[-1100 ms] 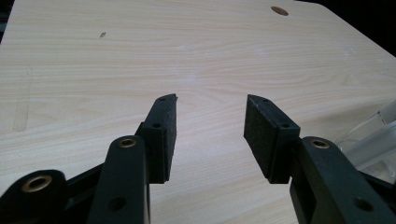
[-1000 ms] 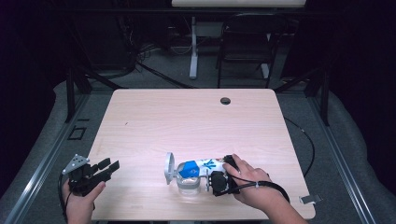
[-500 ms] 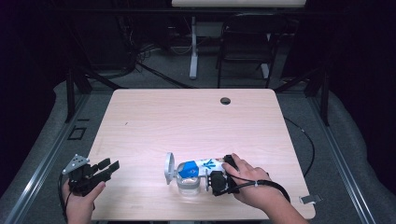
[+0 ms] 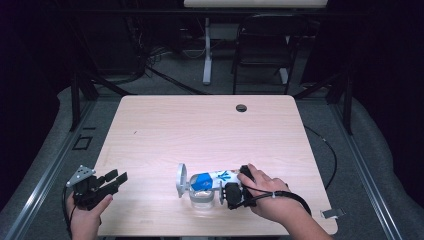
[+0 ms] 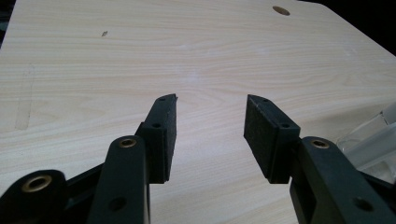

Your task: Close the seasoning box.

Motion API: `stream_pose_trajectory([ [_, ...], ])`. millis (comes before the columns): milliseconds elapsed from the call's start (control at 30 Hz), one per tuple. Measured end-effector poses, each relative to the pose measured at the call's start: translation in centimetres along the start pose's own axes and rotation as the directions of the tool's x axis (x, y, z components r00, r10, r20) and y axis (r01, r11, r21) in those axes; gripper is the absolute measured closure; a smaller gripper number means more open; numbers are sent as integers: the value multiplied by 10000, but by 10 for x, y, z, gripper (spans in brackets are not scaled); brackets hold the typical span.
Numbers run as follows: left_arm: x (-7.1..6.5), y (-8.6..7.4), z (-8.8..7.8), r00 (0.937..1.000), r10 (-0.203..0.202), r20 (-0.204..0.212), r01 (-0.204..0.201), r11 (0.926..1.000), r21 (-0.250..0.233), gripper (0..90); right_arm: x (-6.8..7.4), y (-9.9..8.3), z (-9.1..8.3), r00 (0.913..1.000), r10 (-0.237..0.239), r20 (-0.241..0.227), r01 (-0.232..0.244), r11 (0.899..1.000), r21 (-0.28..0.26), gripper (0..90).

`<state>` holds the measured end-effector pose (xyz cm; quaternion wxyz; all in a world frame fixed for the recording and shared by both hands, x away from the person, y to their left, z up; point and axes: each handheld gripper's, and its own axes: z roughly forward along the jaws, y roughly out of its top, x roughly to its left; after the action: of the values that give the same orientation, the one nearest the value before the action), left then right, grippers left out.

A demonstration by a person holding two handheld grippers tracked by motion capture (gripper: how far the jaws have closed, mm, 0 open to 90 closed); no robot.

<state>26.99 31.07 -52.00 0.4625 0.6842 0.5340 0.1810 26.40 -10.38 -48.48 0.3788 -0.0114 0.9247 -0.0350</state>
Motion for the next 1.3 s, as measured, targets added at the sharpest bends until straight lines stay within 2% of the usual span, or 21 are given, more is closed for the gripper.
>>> stream_pose_trajectory([
  [67, 0, 0, 0, 10000, 3, 2, -3, 10000, 6, 546, 0, 0, 0, 10000, -22, -14, 22, 10000, 37, 436],
  [100, 0, 0, 0, 10000, 3, -1, -3, 10000, 1, 546, -1, 0, -2, 9999, -136, 7, 136, 9996, 235, 436],
  [433, 2, -1, 0, 10000, -36, -2, 36, 10000, 24, 545, -4, 1, -5, 9989, -476, 20, 474, 9974, 548, 438],
  [1300, 2, -1, 0, 10000, -86, -16, 86, 10000, 36, 546, -5, 2, -6, 9972, -746, 4, 744, 9956, 576, 440],
])
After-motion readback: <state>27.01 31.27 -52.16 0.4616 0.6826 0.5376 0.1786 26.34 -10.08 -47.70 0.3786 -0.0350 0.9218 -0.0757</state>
